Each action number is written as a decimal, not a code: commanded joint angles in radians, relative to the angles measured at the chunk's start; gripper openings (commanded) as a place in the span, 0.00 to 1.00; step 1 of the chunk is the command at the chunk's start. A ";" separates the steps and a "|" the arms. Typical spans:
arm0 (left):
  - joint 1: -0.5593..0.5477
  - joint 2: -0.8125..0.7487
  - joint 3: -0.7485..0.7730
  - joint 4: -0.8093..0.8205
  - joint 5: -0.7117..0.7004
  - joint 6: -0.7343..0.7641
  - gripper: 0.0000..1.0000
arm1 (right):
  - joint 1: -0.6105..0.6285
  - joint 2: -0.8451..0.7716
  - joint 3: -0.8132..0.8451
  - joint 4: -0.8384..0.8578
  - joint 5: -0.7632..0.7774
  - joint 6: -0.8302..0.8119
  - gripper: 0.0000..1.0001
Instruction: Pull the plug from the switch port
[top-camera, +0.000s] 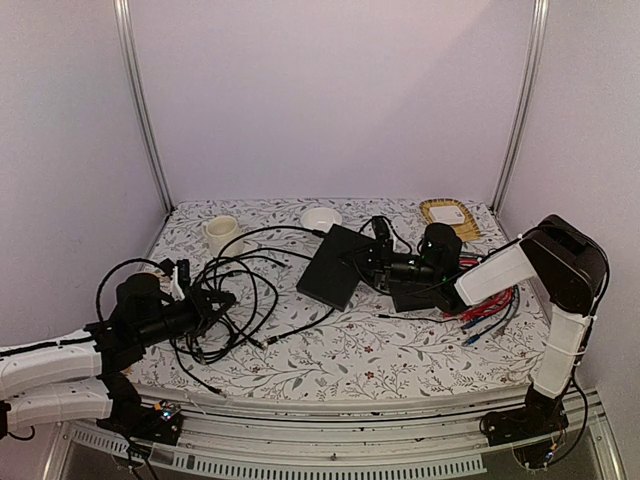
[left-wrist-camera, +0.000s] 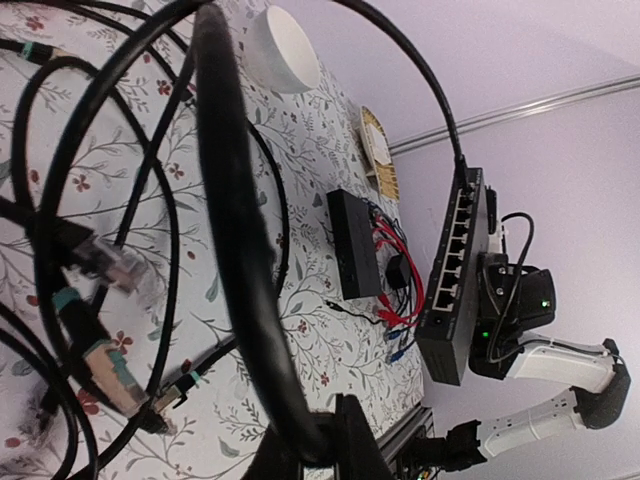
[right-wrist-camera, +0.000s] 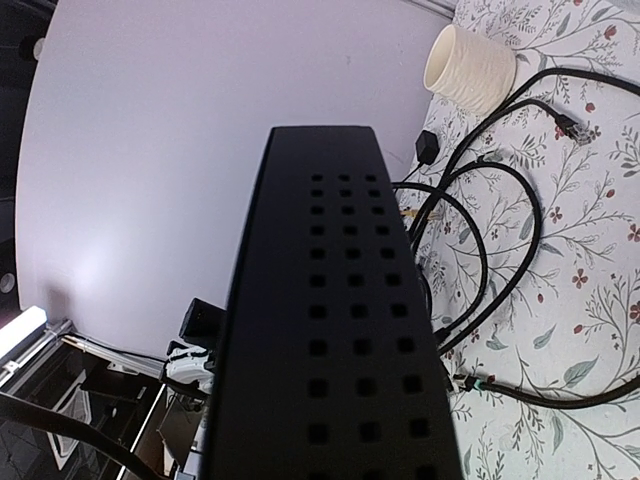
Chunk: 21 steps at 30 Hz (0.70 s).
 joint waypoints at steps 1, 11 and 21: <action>0.044 -0.069 -0.081 -0.066 -0.059 -0.054 0.00 | -0.013 -0.048 0.043 0.043 0.034 -0.016 0.02; 0.068 -0.070 -0.136 -0.074 -0.180 -0.211 0.27 | 0.007 -0.055 0.096 -0.125 -0.022 -0.082 0.02; 0.076 -0.093 -0.100 -0.086 -0.248 -0.279 0.50 | 0.017 -0.071 0.086 -0.200 -0.019 -0.141 0.02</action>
